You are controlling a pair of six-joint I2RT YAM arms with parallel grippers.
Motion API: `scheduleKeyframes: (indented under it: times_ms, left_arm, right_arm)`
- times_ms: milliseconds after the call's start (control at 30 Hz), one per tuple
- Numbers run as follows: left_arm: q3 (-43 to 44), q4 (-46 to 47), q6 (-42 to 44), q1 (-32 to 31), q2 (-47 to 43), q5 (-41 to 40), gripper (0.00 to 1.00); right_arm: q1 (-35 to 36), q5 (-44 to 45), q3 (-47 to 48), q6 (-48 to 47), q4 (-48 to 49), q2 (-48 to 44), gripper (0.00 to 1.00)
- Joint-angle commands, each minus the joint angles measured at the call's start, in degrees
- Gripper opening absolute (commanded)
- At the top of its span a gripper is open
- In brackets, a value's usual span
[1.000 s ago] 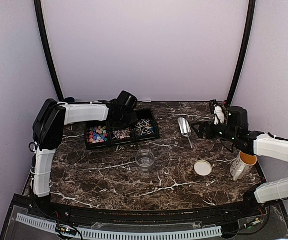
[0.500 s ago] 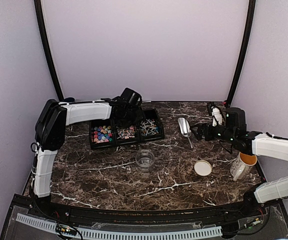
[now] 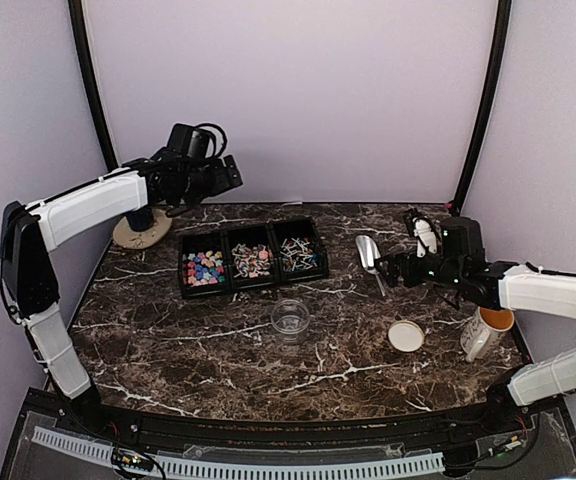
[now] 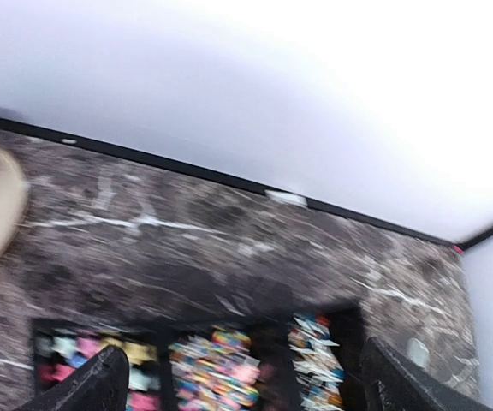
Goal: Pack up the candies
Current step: Move the storage box to the center of the board.
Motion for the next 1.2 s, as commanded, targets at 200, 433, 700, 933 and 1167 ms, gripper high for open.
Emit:
scheduleKeyframes:
  times_ms: [200, 433, 700, 933, 1167]
  left_arm:
    - [-6.9, 2.2, 9.5, 12.4, 3.1, 0.9, 0.99]
    - [-6.1, 6.5, 12.2, 17.1, 9.1, 9.5, 0.99]
    - [-10.6, 6.9, 12.2, 18.1, 10.6, 11.0, 0.96]
    - [-15.1, 8.5, 10.2, 18.0, 10.3, 17.0, 0.77]
    - [-22.2, 12.6, 5.9, 17.6, 6.4, 20.9, 0.67]
  right_arm:
    - [3.9, 3.7, 3.5, -2.6, -1.0, 3.5, 0.98]
    - [4.9, 4.6, 3.9, -3.3, -1.1, 4.7, 0.98]
    - [5.1, 5.6, 3.8, -3.4, -0.9, 4.8, 0.98]
    - [5.2, 10.5, 4.7, -3.4, -2.5, 6.6, 0.98]
    - [5.4, 14.6, 6.0, -3.4, -4.6, 9.7, 0.98]
